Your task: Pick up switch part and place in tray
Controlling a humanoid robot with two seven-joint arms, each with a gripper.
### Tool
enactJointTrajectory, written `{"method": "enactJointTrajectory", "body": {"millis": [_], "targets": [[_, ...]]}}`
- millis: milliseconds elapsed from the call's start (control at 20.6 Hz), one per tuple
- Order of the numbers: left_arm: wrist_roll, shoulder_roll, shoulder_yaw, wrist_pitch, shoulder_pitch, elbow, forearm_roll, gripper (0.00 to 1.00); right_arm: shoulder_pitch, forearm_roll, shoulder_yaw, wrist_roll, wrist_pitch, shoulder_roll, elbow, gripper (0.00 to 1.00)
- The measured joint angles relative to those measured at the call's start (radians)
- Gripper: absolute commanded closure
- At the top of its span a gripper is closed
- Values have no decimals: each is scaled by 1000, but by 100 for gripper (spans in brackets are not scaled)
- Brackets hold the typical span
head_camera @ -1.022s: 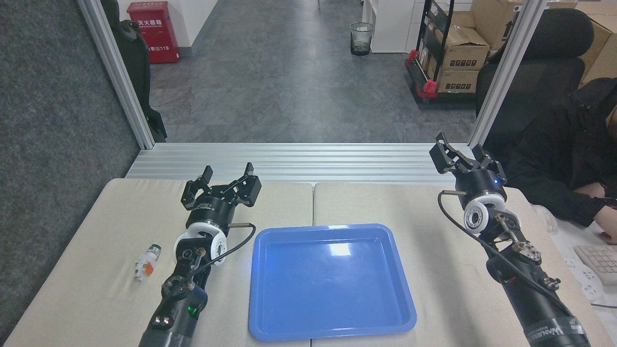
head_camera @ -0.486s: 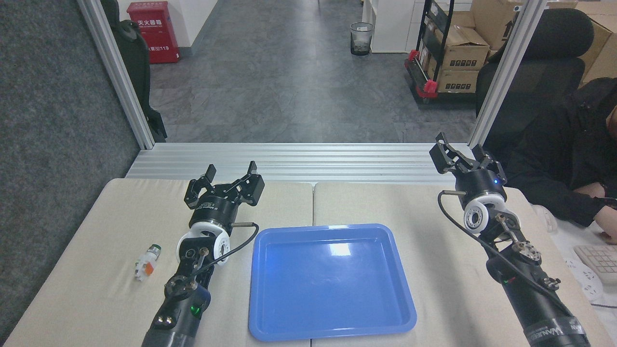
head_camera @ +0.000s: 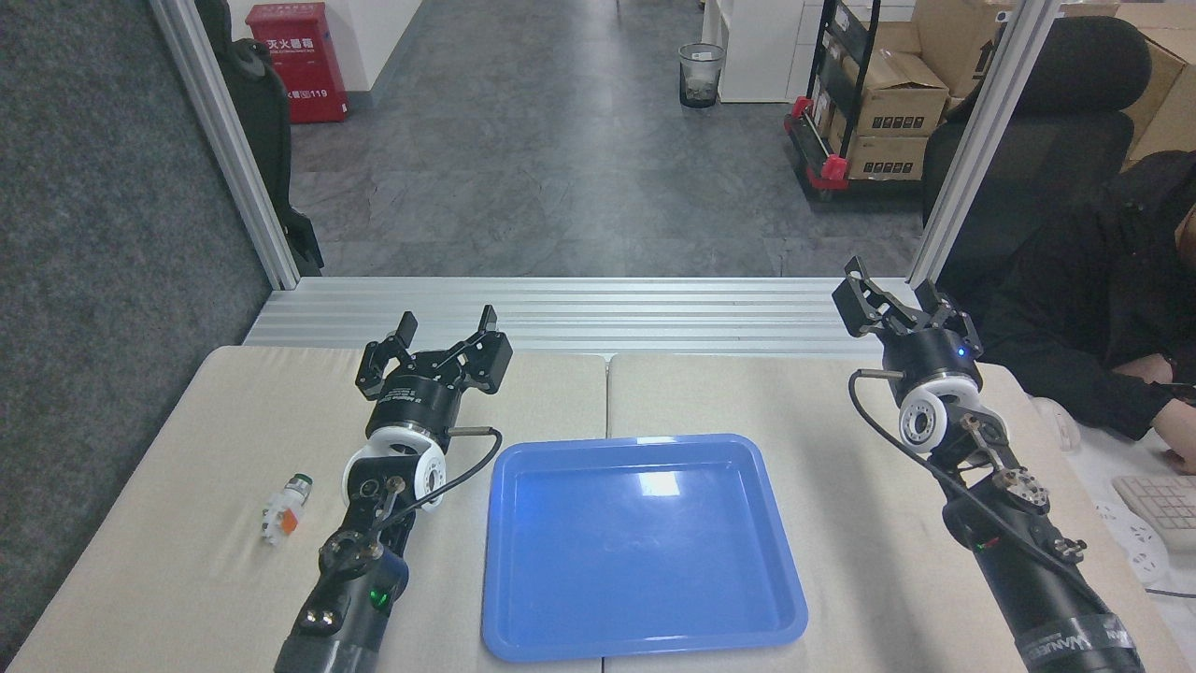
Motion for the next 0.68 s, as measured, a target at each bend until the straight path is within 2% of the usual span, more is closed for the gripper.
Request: {"method": "enactJointTrajectory", "body": {"millis": [681], "targets": [[3, 21, 0, -3, 7, 14, 0, 0, 0, 0, 0, 0, 0, 0, 0, 1]]}}
